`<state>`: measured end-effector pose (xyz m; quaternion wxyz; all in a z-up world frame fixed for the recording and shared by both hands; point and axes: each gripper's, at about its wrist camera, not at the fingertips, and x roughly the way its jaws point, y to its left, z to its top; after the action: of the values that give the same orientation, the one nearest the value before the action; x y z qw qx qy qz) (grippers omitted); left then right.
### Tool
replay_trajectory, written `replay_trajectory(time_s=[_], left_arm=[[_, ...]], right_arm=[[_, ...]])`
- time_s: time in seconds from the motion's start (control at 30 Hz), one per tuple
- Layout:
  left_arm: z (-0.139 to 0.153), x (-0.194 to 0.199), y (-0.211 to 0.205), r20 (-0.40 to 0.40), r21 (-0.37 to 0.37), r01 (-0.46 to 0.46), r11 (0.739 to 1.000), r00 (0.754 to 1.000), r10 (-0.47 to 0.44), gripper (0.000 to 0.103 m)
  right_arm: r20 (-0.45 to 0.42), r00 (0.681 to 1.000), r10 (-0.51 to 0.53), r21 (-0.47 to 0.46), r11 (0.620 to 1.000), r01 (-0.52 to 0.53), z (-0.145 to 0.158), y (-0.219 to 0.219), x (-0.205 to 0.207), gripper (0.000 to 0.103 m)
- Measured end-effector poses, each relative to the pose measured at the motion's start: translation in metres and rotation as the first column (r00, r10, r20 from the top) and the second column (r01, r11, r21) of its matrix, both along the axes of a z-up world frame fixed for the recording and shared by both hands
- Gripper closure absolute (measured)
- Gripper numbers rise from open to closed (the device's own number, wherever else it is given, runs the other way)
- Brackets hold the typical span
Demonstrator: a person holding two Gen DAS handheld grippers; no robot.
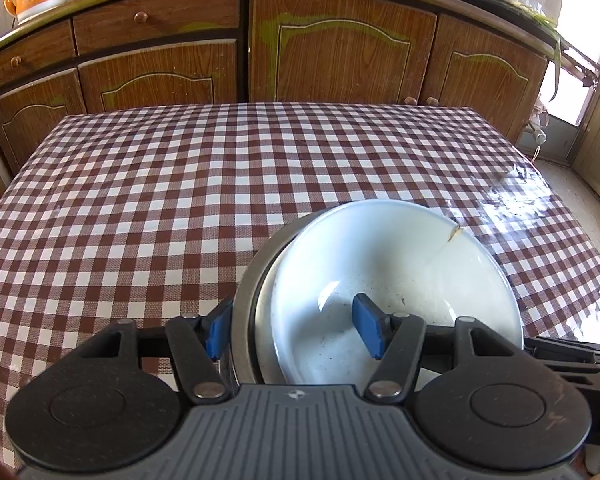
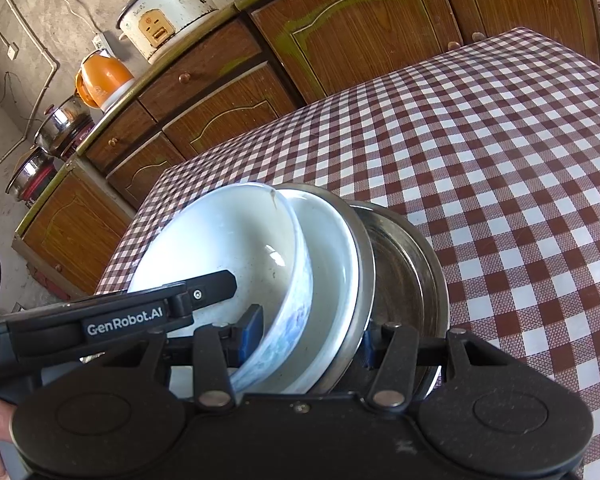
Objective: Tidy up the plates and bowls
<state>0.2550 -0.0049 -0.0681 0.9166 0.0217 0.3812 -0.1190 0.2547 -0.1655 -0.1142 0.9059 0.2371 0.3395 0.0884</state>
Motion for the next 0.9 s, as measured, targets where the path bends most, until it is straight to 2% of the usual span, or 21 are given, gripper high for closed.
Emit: replay_trajectory(time_s=[0.47, 0.7, 0.9], left_arm=[[-0.013, 0.008, 0.004, -0.016, -0.013, -0.005, 1.000, 1.000, 0.005, 0.039], [-0.013, 0.003, 0.002, 0.003, 0.003, -0.004, 1.000, 1.000, 0.004, 0.041], [-0.012, 0.000, 0.000, -0.010, -0.016, -0.001, 1.000, 1.000, 0.001, 0.039]], right_arm=[[-0.022, 0.999, 0.024, -0.028, 0.999, -0.025, -0.012, 0.002, 0.011, 0.045], [-0.012, 0.999, 0.033, -0.056, 0.998, -0.034, -0.006, 0.000, 0.013, 0.037], [0.004, 1.000, 0.019, -0.115, 0.993, -0.018, 0.001, -0.001, 0.006, 0.032]])
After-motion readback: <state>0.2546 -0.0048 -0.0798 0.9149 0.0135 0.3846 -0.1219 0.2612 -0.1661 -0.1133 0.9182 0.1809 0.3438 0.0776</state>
